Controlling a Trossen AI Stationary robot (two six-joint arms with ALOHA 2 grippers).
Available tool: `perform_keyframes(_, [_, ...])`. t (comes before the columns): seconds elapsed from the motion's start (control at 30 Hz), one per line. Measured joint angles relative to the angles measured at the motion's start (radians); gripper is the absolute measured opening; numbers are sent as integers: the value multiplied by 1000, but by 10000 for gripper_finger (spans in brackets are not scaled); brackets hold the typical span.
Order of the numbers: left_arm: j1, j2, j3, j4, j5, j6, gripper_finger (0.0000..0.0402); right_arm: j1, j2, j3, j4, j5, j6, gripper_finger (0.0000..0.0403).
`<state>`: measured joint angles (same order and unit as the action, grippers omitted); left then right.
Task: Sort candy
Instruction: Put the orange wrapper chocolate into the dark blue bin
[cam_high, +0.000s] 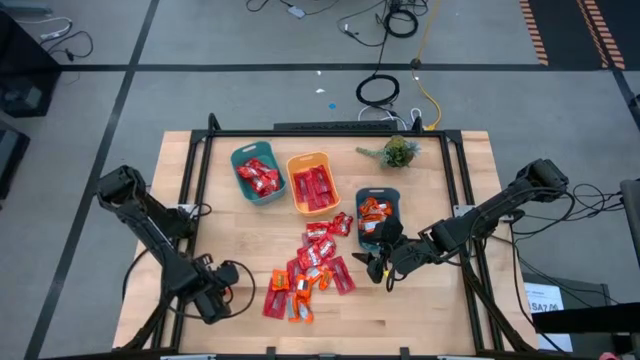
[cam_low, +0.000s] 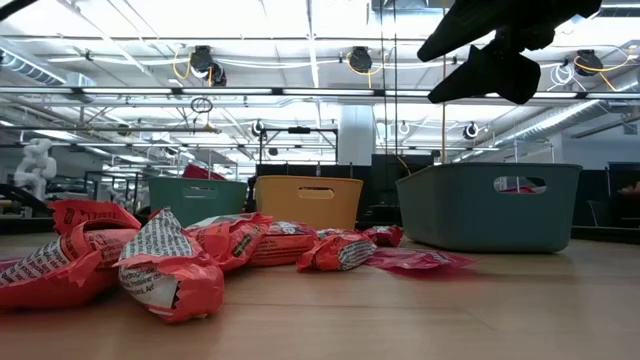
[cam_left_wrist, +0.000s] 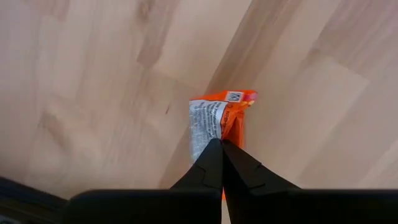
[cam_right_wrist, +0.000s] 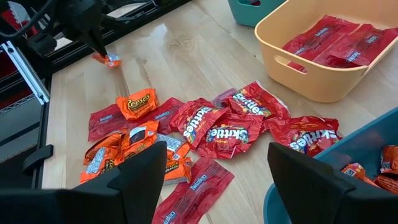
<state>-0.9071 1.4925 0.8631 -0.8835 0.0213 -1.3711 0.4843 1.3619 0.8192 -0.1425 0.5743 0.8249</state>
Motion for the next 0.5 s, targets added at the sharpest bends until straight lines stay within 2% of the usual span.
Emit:
perform_keyframes(0.23, [65,0,66,-85,-36,67,1,0,0,0,0,0,0,272])
perform_keyframes(0.5, [172,-2,191,-185,-89,232,1,0,0,0,0,0,0,272])
